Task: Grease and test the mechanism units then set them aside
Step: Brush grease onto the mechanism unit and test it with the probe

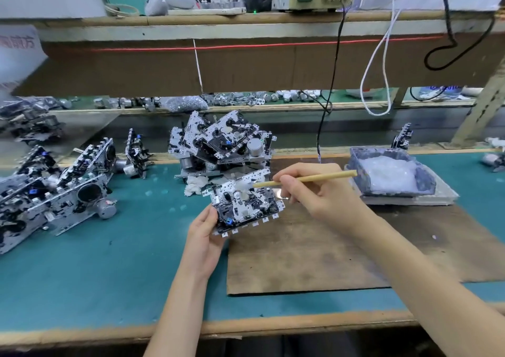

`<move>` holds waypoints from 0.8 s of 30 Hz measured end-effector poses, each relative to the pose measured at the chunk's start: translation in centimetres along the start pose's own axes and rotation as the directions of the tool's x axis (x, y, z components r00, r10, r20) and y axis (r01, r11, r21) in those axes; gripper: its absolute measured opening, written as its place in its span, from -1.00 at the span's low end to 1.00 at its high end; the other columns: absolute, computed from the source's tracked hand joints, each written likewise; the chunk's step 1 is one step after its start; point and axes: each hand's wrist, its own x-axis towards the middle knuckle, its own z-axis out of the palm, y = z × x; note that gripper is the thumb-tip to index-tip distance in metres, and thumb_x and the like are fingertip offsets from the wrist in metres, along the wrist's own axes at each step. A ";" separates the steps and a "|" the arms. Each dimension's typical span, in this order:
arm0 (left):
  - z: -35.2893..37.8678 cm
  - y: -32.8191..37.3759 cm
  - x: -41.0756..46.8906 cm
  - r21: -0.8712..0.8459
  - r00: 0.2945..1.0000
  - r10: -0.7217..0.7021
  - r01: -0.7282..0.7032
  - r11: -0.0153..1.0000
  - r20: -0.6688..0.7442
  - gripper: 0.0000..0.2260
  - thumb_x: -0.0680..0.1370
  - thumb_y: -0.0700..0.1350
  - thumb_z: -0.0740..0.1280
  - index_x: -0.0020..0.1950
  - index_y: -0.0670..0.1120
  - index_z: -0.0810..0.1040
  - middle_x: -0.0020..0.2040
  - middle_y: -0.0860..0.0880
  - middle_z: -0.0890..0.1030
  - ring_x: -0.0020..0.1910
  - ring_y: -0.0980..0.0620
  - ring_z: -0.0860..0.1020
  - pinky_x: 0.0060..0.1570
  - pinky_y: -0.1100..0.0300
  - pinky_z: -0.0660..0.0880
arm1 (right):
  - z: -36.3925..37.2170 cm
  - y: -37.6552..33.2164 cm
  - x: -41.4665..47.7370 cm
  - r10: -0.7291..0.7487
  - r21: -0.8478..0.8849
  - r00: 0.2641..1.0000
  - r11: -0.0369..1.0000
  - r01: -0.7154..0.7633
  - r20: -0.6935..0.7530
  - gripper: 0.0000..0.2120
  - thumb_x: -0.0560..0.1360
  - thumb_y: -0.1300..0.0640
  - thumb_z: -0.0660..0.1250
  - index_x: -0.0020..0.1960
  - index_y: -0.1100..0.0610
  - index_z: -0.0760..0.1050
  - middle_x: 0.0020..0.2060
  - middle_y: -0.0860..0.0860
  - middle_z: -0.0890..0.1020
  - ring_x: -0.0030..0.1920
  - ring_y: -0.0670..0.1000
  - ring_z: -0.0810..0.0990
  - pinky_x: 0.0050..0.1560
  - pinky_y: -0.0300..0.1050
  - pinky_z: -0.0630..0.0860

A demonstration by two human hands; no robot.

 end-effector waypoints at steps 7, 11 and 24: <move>0.1 0.2 -0.2 -0.007 0.999 -0.009 0.009 1.000 0.032 -0.73 0.45 -0.11 0.23 0.07 -0.18 0.56 -0.10 -0.03 0.70 -0.16 0.10 0.66 -0.26 0.28 0.56 | 1.0 0.7 0.5 0.010 -0.002 0.999 1.000 -0.009 0.037 -0.86 0.51 0.32 0.28 -0.13 0.31 0.60 -0.38 0.18 0.61 -0.38 0.18 0.50 -0.35 0.07 0.44; 0.1 0.3 -0.2 -0.013 0.999 -0.011 0.011 1.000 0.033 -0.70 0.44 -0.10 0.23 0.10 -0.20 0.55 -0.09 -0.04 0.70 -0.14 0.09 0.66 -0.23 0.27 0.57 | 1.2 0.9 0.6 -0.005 0.011 0.999 1.000 0.005 0.045 -0.86 0.51 0.32 0.28 -0.13 0.33 0.60 -0.39 0.19 0.60 -0.38 0.17 0.49 -0.37 0.04 0.43; -0.1 0.1 0.1 -0.043 0.999 -0.014 0.016 0.999 0.035 -0.72 0.44 -0.13 0.24 0.09 -0.20 0.55 -0.09 -0.04 0.70 -0.14 0.09 0.65 -0.18 0.26 0.58 | 1.0 0.9 0.7 -0.068 -0.022 0.998 0.997 0.068 0.013 -0.81 0.48 0.23 0.25 -0.01 0.26 0.60 -0.30 0.09 0.63 -0.28 0.00 0.57 -0.27 -0.10 0.52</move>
